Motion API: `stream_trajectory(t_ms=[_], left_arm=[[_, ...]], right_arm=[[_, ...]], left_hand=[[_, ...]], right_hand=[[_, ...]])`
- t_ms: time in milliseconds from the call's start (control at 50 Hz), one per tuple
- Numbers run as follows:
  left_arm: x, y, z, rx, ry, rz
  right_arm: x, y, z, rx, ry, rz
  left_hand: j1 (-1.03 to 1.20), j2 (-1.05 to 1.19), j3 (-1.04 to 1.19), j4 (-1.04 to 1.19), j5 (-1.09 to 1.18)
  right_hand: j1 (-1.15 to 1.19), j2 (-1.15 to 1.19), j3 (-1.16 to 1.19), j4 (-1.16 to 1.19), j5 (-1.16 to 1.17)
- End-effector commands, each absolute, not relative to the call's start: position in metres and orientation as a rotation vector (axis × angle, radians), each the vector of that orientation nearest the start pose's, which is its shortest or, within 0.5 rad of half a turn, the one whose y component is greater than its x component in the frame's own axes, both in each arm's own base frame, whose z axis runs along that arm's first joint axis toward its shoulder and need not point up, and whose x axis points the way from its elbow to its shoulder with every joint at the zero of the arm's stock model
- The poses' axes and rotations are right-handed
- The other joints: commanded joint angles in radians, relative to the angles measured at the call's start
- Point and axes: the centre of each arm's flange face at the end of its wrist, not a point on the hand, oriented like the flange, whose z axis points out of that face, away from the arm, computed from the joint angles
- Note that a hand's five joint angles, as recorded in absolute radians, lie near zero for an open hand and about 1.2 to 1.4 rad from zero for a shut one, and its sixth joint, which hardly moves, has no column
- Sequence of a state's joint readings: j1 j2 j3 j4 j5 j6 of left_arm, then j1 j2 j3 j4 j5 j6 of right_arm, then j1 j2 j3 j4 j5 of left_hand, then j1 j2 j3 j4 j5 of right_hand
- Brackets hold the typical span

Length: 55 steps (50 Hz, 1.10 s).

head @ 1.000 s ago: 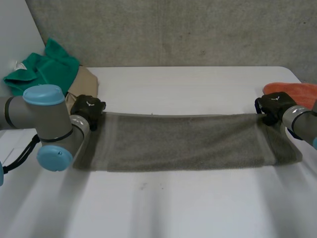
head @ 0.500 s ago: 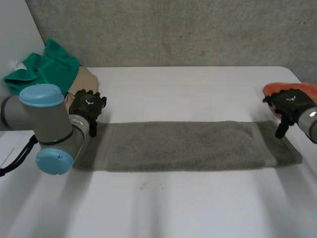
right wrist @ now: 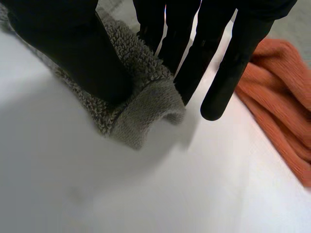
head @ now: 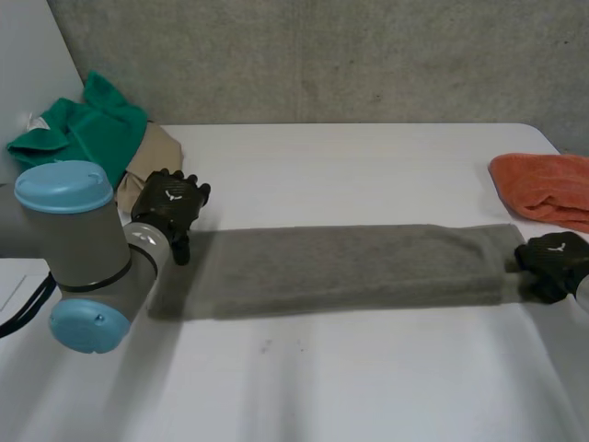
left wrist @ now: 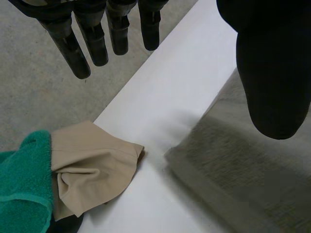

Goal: Fold the laundry.

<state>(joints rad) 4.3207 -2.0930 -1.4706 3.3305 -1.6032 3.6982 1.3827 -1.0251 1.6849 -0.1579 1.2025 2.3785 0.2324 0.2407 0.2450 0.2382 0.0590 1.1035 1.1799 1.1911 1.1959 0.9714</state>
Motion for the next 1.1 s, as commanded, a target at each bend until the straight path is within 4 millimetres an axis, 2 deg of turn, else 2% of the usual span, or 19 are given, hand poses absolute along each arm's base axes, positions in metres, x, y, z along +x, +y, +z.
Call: stream_trajectory(t_ms=[20, 120, 160, 200, 220, 340, 400, 420, 500, 560, 620, 700, 740, 820, 840, 900, 1000, 1060, 1100], left_arm=[[-0.261, -0.305, 0.183, 1.032, 2.102, -1.887], [-0.257, -0.301, 0.193, 1.019, 2.086, -1.906], [-0.253, -0.3, 0.196, 1.006, 2.083, -1.907], [-0.251, -0.3, 0.196, 0.999, 2.085, -1.902], [-0.248, -0.299, 0.197, 0.992, 2.087, -1.898], [-0.242, -0.296, 0.199, 0.977, 2.09, -1.89], [-0.241, -0.293, 0.199, 0.978, 2.095, -1.886], [-0.241, -0.292, 0.199, 0.978, 2.095, -1.886], [-0.241, -0.288, 0.196, 0.975, 2.12, -1.882], [-0.244, -0.285, 0.194, 0.972, 2.145, -1.888], [-0.246, -0.283, 0.193, 0.964, 2.166, -1.897], [-0.255, -0.28, 0.196, 0.98, 2.164, -1.933], [-0.259, -0.278, 0.198, 0.99, 2.152, -1.953], [-0.272, -0.274, 0.206, 1.019, 2.122, -2.01], [-0.277, -0.272, 0.208, 1.034, 2.109, -2.032], [-0.286, -0.268, 0.209, 1.062, 2.1, -2.052], [-0.296, -0.262, 0.205, 1.105, 2.101, -2.061], [-0.298, -0.26, 0.204, 1.115, 2.103, -2.06], [-0.3, -0.258, 0.201, 1.129, 2.109, -2.054]], right_arm=[[0.061, -0.372, 0.152, -1.052, 2.837, -2.022], [0.066, -0.373, 0.175, -1.241, 2.78, -2.146], [0.091, -0.371, 0.184, -1.328, 2.671, -2.198], [0.125, -0.365, 0.193, -1.413, 2.522, -2.249], [0.163, -0.356, 0.202, -1.487, 2.358, -2.288], [0.268, -0.31, 0.225, -1.621, 1.854, -2.341], [0.326, -0.271, 0.213, -1.74, 1.529, -2.248], [0.352, -0.246, 0.202, -1.788, 1.383, -2.168], [0.392, -0.202, 0.167, -1.869, 1.19, -1.977], [0.4, -0.189, 0.143, -1.906, 1.186, -1.876], [0.401, -0.185, 0.138, -1.915, 1.191, -1.85], [0.398, -0.189, 0.153, -1.874, 1.209, -1.892], [0.396, -0.189, 0.164, -1.834, 1.233, -1.917], [0.369, -0.217, 0.191, -1.61, 1.505, -1.966], [0.349, -0.233, 0.196, -1.495, 1.664, -1.948], [0.321, -0.245, 0.195, -1.368, 1.866, -1.858], [0.283, -0.239, 0.167, -1.362, 2.124, -1.58], [0.269, -0.243, 0.152, -1.398, 2.191, -1.543], [0.259, -0.248, 0.134, -1.477, 2.25, -1.499]], left_hand=[[0.022, 0.014, 0.01, 0.016, 0.021], [0.016, 0.008, 0.004, 0.011, 0.015], [0.016, 0.008, 0.004, 0.011, 0.015], [0.016, 0.008, 0.004, 0.011, 0.015], [0.013, 0.005, 0.001, 0.008, 0.012], [0.01, 0.002, -0.002, 0.005, 0.009], [0.008, -0.001, -0.005, 0.002, 0.006], [0.008, -0.001, -0.005, 0.002, 0.006], [0.008, -0.001, -0.005, 0.002, 0.006], [0.008, -0.001, -0.005, 0.002, 0.006], [0.008, -0.001, -0.005, 0.002, 0.006], [0.005, -0.004, -0.008, -0.001, 0.003], [0.005, -0.004, -0.008, -0.001, 0.003], [0.008, -0.001, -0.005, 0.002, 0.006], [0.008, -0.001, -0.005, 0.002, 0.006], [0.008, -0.001, -0.005, 0.002, 0.006], [0.008, -0.001, -0.005, 0.002, 0.006], [0.008, -0.001, -0.005, 0.002, 0.006], [0.008, -0.001, -0.005, 0.002, 0.006]], right_hand=[[0.293, 0.216, 0.205, 0.2, 0.25], [0.293, 0.216, 0.205, 0.2, 0.25], [0.293, 0.216, 0.205, 0.2, 0.25], [0.293, 0.216, 0.205, 0.2, 0.25], [0.293, 0.216, 0.205, 0.2, 0.25], [0.293, 0.216, 0.205, 0.2, 0.25], [0.293, 0.216, 0.205, 0.2, 0.25], [0.293, 0.216, 0.205, 0.2, 0.25], [0.293, 0.216, 0.205, 0.2, 0.25], [0.293, 0.216, 0.205, 0.2, 0.25], [0.23, 0.153, 0.142, 0.137, 0.187], [-0.807, -0.883, -0.894, -0.899, -0.849], [-0.929, -1.005, -1.017, -1.021, -0.971], [-0.929, -1.005, -1.017, -1.021, -0.971], [-0.929, -1.005, -1.017, -1.021, -0.971], [-0.929, -1.005, -1.017, -1.021, -0.971], [-0.929, -1.005, -1.017, -1.021, -0.971], [-0.929, -1.005, -1.017, -1.021, -0.971], [-0.688, -0.764, -0.775, -0.78, -0.73]])
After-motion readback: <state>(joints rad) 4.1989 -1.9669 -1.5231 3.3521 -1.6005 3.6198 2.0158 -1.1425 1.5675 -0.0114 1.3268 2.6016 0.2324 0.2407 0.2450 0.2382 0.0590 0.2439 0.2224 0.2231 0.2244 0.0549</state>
